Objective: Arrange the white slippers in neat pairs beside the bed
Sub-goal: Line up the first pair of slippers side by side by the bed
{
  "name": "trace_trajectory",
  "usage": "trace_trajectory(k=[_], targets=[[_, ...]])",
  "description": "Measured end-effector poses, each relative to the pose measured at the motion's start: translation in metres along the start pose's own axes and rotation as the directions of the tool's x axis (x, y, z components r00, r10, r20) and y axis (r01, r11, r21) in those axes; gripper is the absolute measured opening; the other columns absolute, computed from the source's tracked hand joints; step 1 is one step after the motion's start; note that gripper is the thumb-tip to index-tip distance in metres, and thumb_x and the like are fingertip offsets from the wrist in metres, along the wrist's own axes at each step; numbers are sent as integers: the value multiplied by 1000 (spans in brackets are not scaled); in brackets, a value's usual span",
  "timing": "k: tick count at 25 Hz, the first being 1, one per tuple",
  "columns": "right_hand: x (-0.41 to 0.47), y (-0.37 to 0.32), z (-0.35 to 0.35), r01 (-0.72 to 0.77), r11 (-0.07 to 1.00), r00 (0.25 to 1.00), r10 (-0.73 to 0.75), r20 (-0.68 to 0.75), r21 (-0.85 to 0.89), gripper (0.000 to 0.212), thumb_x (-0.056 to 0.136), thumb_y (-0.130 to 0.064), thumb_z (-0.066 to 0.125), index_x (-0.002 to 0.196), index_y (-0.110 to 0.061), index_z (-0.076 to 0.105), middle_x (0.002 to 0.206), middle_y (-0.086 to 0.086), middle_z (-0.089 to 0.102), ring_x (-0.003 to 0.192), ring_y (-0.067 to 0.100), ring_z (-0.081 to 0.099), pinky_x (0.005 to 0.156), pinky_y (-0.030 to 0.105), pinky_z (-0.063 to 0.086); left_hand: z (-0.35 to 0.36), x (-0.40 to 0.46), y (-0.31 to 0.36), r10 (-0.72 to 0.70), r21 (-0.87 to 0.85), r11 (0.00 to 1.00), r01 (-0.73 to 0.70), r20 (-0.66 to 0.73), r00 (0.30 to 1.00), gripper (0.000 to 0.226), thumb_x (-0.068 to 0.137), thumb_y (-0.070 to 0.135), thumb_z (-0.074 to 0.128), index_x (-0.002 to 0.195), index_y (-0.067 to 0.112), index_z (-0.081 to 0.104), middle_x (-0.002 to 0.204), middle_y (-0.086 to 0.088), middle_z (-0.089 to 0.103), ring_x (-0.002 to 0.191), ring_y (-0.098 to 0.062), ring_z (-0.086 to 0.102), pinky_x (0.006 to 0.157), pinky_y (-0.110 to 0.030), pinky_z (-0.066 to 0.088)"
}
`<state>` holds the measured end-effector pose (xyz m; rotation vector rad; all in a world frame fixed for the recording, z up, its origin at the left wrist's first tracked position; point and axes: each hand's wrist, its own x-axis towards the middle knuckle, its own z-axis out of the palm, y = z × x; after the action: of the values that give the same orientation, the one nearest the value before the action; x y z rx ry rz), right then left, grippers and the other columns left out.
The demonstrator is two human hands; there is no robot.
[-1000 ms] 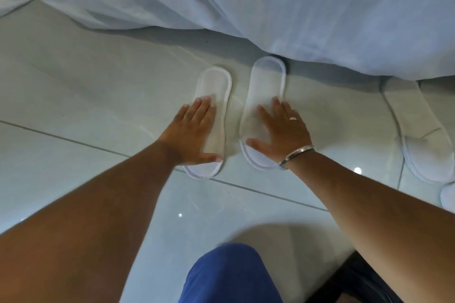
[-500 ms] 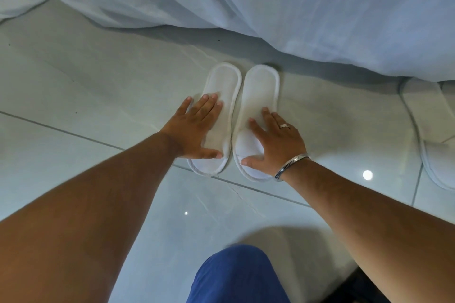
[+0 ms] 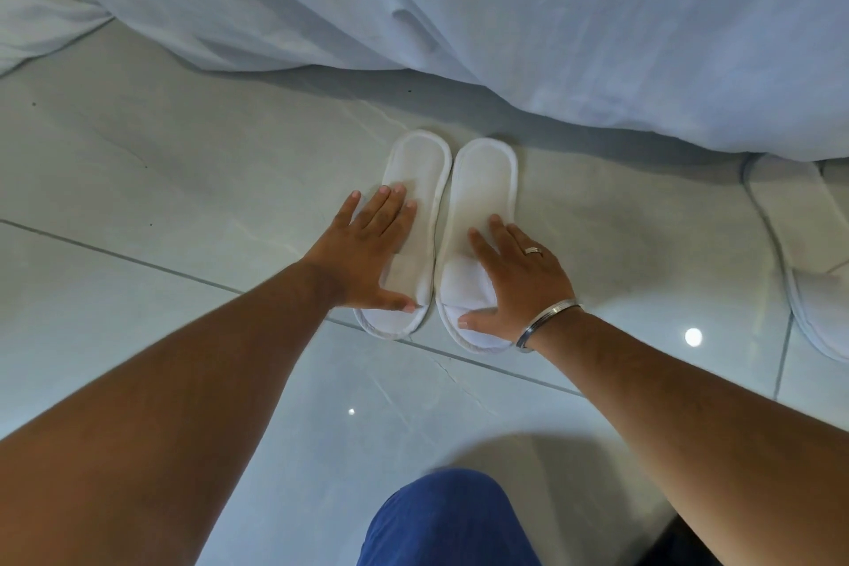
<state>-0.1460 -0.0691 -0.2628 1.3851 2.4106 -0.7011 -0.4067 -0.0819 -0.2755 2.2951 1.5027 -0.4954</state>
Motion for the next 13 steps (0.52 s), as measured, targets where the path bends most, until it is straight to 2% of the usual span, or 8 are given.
trace_trajectory(k=[5,13], targets=[[-10,16,4,81,994,997,-79,27,-70,112,57,-64,72,145,-19,20,159,8,15,143,28,23,111,42,29,9,-8,4,-15,-22,1000,15,-13,1000,133,63,93,44,156,14,-9,166,-11,-11,152,-27,-11,124,-51,0],[-10,13,5,59,997,998,-60,-15,-51,103,51,-55,82,137,-17,39,156,10,27,138,30,36,105,41,37,6,-7,4,-25,-2,1000,25,6,1000,134,62,92,48,156,17,-11,166,-8,-12,152,-24,-11,121,-57,-3]])
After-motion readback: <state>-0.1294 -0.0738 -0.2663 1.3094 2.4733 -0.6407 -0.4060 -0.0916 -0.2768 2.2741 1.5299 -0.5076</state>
